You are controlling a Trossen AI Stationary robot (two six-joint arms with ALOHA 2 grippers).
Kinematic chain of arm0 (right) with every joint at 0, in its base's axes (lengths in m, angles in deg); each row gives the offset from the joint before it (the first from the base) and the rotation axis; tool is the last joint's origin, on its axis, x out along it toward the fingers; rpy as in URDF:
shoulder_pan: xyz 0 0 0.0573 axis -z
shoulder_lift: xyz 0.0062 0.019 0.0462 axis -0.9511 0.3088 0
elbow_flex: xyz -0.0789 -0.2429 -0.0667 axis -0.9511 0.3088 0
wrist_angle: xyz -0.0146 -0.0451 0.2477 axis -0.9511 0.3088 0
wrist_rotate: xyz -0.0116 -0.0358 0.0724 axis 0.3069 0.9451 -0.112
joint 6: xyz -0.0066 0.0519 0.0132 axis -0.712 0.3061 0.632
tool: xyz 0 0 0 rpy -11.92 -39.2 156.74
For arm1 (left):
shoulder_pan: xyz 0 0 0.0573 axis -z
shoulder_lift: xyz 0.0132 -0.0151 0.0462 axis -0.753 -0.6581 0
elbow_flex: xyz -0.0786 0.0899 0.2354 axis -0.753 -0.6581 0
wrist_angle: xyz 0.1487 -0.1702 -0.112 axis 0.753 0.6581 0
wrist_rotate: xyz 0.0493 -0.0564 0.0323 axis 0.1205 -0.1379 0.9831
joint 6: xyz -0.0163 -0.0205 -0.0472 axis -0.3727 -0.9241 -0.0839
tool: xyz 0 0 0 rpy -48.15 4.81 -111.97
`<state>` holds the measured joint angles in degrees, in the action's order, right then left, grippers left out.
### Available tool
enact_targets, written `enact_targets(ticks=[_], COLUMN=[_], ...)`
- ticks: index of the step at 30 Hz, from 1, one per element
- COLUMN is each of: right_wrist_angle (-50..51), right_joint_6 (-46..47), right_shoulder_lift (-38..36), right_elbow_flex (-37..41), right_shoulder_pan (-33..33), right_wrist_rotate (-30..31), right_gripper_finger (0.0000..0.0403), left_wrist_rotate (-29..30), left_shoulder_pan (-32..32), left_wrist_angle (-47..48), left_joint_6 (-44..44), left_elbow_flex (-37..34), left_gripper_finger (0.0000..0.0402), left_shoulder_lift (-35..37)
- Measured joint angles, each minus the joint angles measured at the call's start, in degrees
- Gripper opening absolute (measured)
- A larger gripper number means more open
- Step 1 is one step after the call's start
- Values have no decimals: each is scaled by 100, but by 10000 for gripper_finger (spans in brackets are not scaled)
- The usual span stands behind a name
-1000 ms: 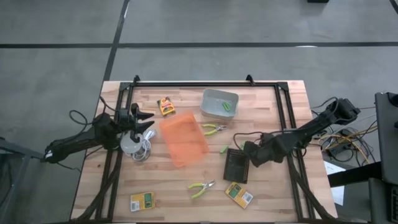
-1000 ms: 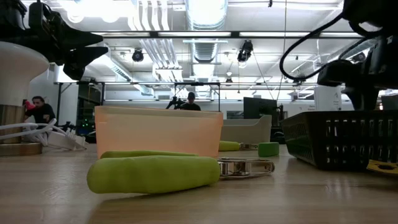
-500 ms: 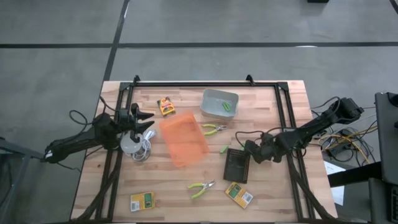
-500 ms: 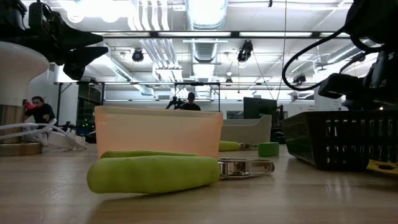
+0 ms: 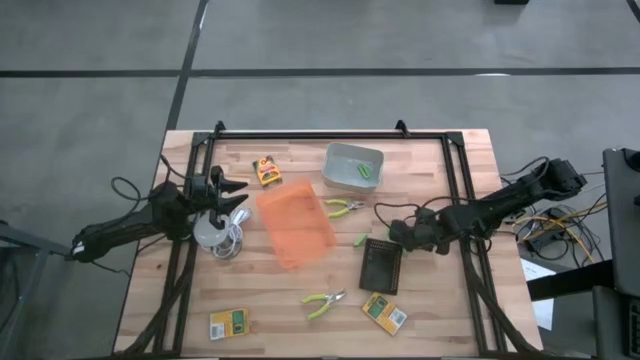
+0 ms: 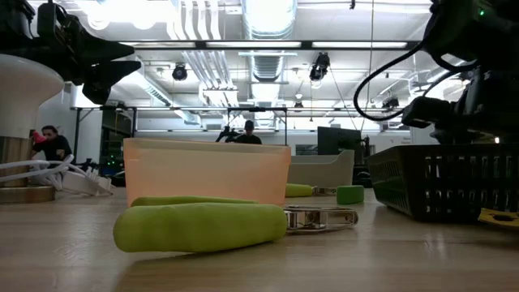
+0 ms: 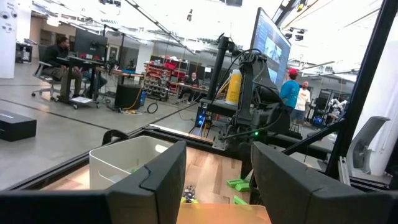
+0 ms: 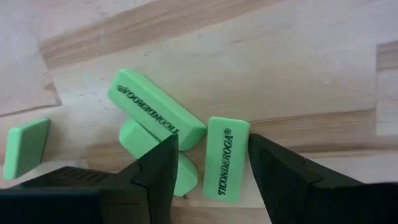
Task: Pick & Place School Supplies
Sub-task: Put the green eraser into the gray bin
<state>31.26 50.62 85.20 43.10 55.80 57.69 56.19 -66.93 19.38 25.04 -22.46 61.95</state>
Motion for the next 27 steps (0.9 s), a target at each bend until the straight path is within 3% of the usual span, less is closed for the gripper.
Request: enact_targets(ticks=[27], right_wrist_angle=[297], right_joint_6=[117], right_shoulder_lift=[377], right_elbow_flex=[-156], right_shoulder_pan=[16], right_wrist_rotate=[-544], right_gripper_finger=[189], left_wrist_rotate=[1], left_shoulder_pan=[-1], left_wrist_angle=[1], left_joint_6=[-1], left_elbow_flex=[-1], left_gripper_finger=[188], left_shoulder_lift=[0])
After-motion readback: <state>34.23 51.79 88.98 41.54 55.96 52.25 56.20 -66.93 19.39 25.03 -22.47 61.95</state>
